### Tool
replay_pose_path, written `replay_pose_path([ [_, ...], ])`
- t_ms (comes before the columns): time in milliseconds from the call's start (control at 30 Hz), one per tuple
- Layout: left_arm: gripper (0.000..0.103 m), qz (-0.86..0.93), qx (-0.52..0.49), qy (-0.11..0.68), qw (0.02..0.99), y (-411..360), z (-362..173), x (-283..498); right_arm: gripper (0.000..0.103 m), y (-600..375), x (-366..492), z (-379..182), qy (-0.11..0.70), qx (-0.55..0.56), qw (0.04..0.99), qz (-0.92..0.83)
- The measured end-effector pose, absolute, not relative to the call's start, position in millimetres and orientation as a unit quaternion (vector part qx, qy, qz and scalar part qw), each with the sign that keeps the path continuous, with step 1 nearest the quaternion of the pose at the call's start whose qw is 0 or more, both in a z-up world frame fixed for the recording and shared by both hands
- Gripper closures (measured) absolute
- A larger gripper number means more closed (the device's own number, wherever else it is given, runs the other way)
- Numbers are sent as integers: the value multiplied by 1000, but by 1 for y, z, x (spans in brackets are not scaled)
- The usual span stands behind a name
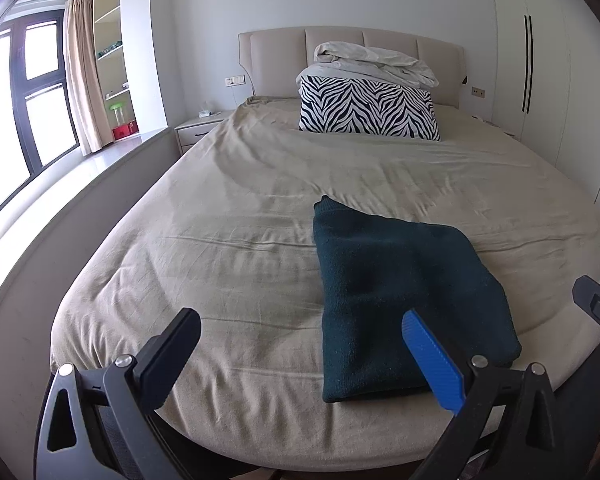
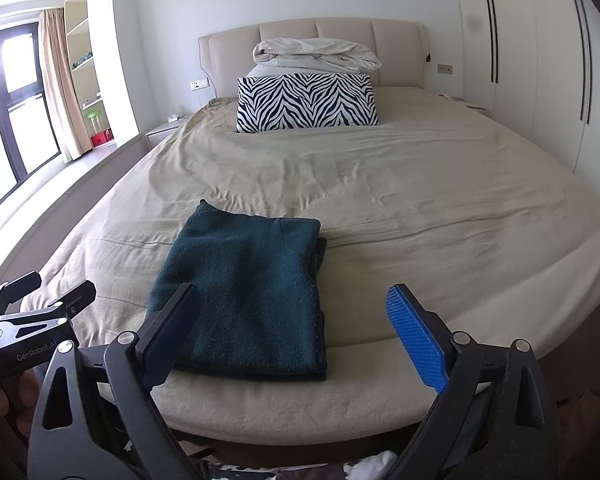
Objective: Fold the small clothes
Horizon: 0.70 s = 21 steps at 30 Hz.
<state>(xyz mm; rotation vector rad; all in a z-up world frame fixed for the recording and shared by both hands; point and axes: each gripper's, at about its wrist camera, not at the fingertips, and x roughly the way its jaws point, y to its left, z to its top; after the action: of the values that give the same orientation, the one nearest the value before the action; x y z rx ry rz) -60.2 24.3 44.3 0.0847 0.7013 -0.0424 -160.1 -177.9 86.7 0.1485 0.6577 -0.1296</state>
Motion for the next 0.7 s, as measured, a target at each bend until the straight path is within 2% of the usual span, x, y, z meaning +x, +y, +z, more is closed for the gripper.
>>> replay_pose_path([
  [700, 0, -29, -7, 364, 931, 38, 28, -51, 8, -179, -150, 61, 356, 54, 929, -85],
])
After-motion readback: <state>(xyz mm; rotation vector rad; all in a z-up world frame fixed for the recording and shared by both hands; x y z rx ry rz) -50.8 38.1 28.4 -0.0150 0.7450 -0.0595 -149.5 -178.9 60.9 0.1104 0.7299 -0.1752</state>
